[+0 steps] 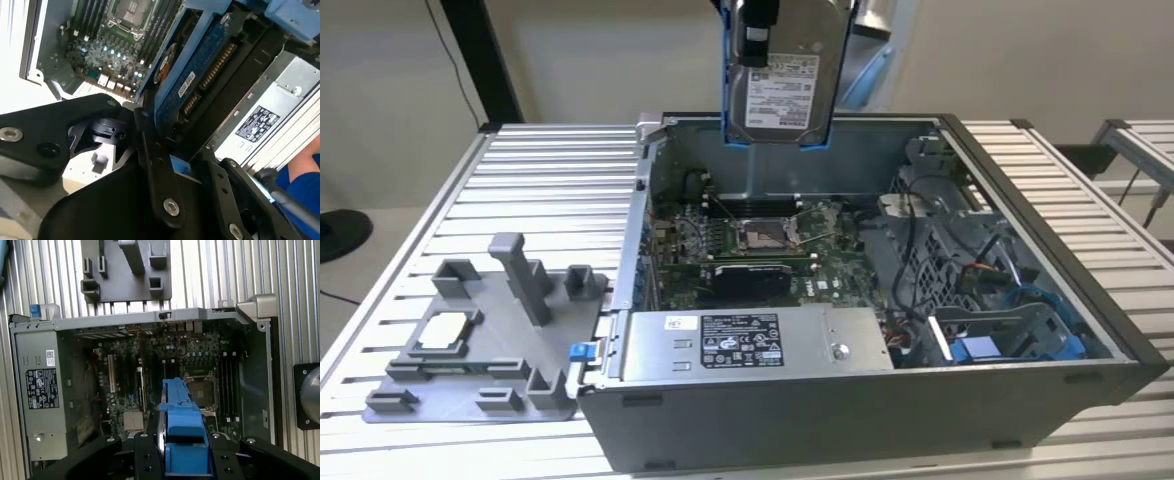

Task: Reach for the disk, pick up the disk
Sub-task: 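Pick up the disk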

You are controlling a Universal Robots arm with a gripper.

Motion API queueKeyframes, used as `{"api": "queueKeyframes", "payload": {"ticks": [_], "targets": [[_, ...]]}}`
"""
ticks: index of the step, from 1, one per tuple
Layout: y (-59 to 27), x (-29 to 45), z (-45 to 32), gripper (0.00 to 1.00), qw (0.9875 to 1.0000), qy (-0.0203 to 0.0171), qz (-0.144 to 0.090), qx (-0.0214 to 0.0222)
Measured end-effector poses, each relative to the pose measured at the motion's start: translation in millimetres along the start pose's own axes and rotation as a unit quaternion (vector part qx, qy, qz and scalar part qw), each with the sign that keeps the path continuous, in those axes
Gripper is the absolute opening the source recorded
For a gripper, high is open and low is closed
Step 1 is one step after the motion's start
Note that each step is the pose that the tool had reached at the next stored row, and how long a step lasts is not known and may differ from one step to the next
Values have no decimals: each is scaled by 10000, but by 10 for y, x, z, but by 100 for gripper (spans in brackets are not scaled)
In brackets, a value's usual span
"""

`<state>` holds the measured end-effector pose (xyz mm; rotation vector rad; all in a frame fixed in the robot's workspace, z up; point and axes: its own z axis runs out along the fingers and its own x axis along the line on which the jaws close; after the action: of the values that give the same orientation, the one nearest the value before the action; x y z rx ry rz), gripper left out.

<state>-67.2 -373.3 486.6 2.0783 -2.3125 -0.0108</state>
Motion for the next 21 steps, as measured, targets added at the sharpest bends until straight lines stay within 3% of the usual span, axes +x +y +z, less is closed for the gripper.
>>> {"api": "queueKeyframes", "payload": {"ticks": [21], "targets": [[-660,-70,-19,0,10000,0,-10,0]]}}
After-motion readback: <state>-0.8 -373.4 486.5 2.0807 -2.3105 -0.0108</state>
